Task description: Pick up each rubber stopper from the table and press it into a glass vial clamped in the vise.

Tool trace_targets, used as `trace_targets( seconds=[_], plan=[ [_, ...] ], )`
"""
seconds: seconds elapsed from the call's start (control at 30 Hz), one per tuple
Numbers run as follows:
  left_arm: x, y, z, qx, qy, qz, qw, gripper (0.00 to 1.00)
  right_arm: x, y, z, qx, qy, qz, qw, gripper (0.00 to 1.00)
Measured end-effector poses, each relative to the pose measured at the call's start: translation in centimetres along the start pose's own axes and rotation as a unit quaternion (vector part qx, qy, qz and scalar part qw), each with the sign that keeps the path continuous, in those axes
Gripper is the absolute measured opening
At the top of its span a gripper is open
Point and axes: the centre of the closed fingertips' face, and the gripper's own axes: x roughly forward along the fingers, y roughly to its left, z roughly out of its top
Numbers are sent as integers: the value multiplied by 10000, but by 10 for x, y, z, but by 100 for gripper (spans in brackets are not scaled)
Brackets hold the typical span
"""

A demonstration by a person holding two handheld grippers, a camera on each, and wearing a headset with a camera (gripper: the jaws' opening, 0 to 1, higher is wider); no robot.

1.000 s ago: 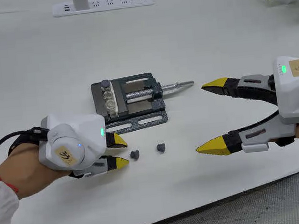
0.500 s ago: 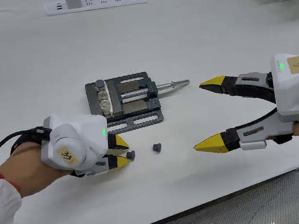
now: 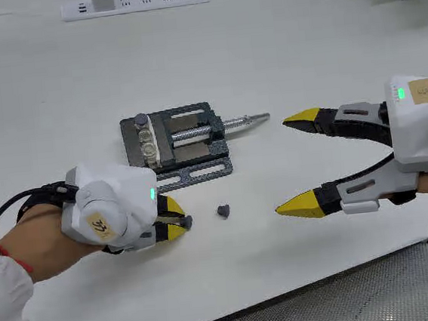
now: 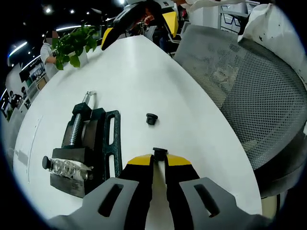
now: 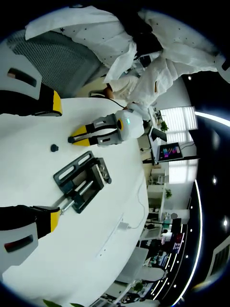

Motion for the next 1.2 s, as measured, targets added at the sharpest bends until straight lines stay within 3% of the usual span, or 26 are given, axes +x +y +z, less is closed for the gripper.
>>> trace_targets(
  seconds=[0.5, 0.73, 1.03, 1.1, 1.2],
  plan=[
    [0, 0, -1, -35, 19, 102, 9999, 4, 2, 4, -1, -39, 18, 54, 10000, 74],
    [-5, 1, 0, -356, -96, 204, 9991, 4, 3, 6, 3, -53, -11, 68, 10000, 73],
    [-31, 9, 24, -834, -370, 531, 9944, 4, 2, 8, 23, -99, -236, 77, 9996, 73],
    [-39, 12, 29, -938, -406, 679, 9924, 4, 1, 7, 30, -144, -319, 48, 9994, 71],
    [-53, 18, 40, -1227, -609, 911, 9864, 4, -1, 6, 43, -149, -474, 28, 9988, 70]
  ],
)
